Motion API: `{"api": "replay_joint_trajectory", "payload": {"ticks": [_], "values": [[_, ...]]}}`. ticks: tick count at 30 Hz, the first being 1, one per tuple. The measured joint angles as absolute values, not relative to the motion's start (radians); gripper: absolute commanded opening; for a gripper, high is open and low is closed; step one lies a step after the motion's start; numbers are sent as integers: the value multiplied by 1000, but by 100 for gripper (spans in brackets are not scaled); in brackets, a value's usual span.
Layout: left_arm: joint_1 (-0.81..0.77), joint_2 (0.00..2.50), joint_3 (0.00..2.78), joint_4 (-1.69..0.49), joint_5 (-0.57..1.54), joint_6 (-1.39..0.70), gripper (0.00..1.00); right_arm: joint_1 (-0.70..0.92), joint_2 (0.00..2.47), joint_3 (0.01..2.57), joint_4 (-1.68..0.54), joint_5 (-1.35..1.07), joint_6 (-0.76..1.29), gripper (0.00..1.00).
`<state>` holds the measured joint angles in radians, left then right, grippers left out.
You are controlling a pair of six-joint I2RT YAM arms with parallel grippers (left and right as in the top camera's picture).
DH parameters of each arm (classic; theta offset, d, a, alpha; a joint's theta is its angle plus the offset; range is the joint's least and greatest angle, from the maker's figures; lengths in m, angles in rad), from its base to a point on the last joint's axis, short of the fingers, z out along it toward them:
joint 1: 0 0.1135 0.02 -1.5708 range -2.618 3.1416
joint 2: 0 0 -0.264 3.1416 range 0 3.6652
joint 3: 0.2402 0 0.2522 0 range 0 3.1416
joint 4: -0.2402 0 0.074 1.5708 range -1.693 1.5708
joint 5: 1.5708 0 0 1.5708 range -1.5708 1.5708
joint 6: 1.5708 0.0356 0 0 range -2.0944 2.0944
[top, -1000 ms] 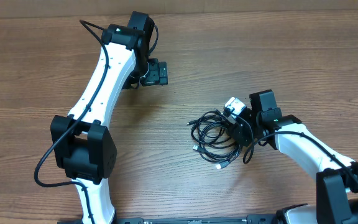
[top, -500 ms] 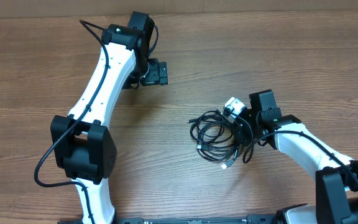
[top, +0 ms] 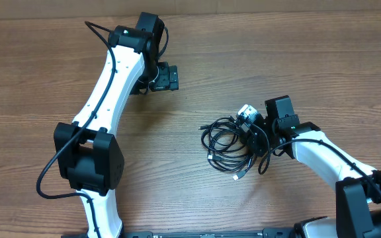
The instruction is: Untangle cables
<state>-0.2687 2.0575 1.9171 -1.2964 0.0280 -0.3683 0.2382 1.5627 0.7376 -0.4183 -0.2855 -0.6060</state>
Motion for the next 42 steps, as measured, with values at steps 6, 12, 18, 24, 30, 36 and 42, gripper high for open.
{"api": "replay_joint_trajectory", "payload": {"ticks": [6,12,18,24,30,36,42], "values": [[-269,2057,1917,-1296,28,-368,100,238,1563,738,-418,-285,-606,36],[-269,2057,1917,-1296,28,-368,100,238,1563,738,-418,-285,-606,35],[-269,2057,1917,-1296,28,-368,99,238,1563,738,-418,-284,-606,34],[-269,2057,1917,-1296,28,-368,100,238,1565,738,-409,-280,-605,29],[-269,2057,1917,-1296,28,-368,99,238,1613,738,-402,-273,-606,14],[-269,2057,1917,-1296,28,-368,100,238,1617,738,-397,-273,-595,10],[-269,2057,1917,-1296,28,-368,100,238,1617,745,-418,-272,-576,6]]}}
